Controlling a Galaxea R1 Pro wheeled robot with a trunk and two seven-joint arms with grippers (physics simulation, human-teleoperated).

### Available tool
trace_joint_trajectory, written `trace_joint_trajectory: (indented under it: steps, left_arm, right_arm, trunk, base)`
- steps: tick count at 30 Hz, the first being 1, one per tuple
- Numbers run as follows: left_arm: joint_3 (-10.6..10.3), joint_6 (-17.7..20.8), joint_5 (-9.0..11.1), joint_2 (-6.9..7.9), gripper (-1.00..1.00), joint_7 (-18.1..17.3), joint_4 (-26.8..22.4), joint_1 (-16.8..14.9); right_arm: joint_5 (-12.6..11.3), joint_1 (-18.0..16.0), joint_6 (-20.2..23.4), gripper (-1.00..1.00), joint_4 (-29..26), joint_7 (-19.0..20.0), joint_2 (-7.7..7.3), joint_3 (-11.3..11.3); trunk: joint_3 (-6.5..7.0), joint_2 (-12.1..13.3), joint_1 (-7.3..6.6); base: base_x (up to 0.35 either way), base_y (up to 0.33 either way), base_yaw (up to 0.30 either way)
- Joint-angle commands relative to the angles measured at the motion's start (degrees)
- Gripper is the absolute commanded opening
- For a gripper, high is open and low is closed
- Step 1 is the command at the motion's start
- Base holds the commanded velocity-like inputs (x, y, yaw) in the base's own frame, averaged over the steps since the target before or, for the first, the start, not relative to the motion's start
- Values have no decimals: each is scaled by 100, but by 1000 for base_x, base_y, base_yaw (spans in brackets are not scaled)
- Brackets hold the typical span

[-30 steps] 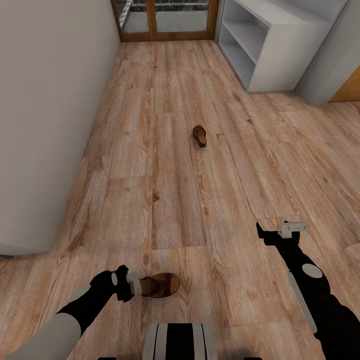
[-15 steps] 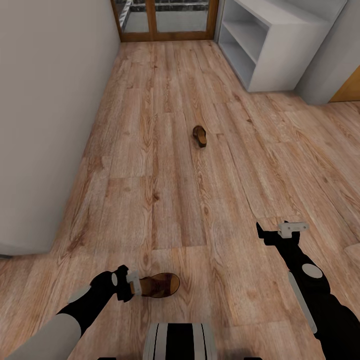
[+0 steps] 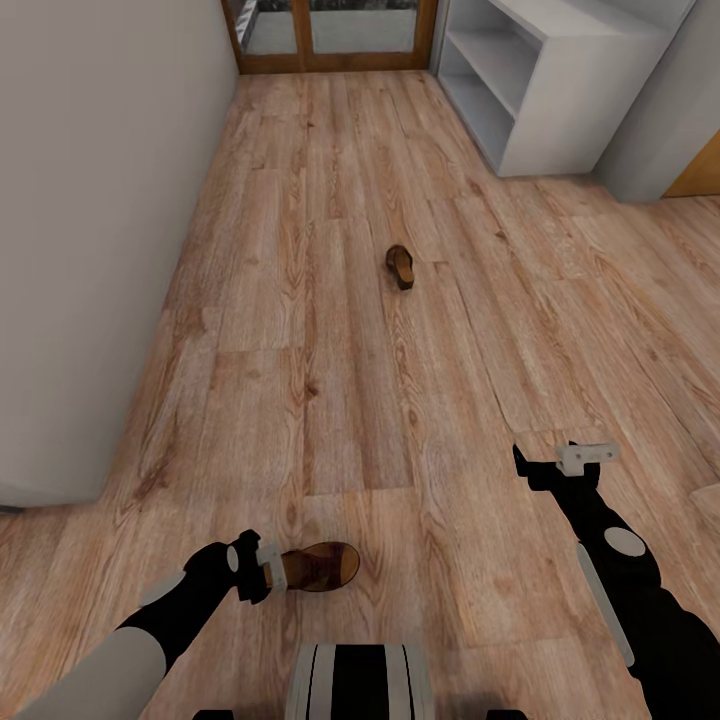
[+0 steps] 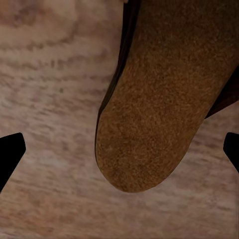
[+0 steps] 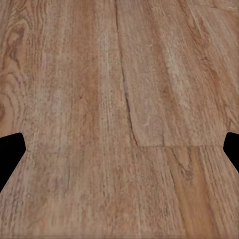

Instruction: Pick up the two gym shoes and the two sandals from the corridor floor and place them onto the hallstand (shoe rack) in the corridor, making sure they are on the rack and not on the floor. Arrange them so the two gym shoes are next to each other and the two sandals are next to each other.

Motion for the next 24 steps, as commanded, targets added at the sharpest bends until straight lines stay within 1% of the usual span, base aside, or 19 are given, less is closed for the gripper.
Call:
trace_joint_trajectory:
  steps: [1,6,14,15,19,24]
  left_arm:
    - [-24,27,-26,5,100,-26,-15,-1]
    - [-64,29,-27,1,100,-20,-24,-1]
    - [-243,46,-29,-5,100,-18,-116,-1]
    - [-338,97,-29,-6,100,-18,-159,-1]
    - [-476,198,-30,-3,100,-20,-194,-4]
    - [-684,302,-28,0,100,-25,-217,-6]
  right_arm:
    - [1,-1,33,100,-9,10,-1,-3]
    - [3,-1,33,100,-11,10,-1,-3]
    - [3,-1,33,100,-11,10,-1,-3]
    - [3,-1,33,100,-11,10,-1,-3]
    - [3,-1,33,100,-11,10,-1,-12]
    - [3,-1,33,100,-11,10,-1,-95]
  trunk:
    - [-4,-1,-1]
    - [-4,-1,-1]
    - [-4,-1,-1]
    - [-4,-1,-1]
    - [-4,-1,-1]
    - [-4,-1,-1]
  base:
    - [0,0,0]
    - [0,0,0]
    - [0,0,0]
    - [0,0,0]
    - [0,0,0]
    - [0,0,0]
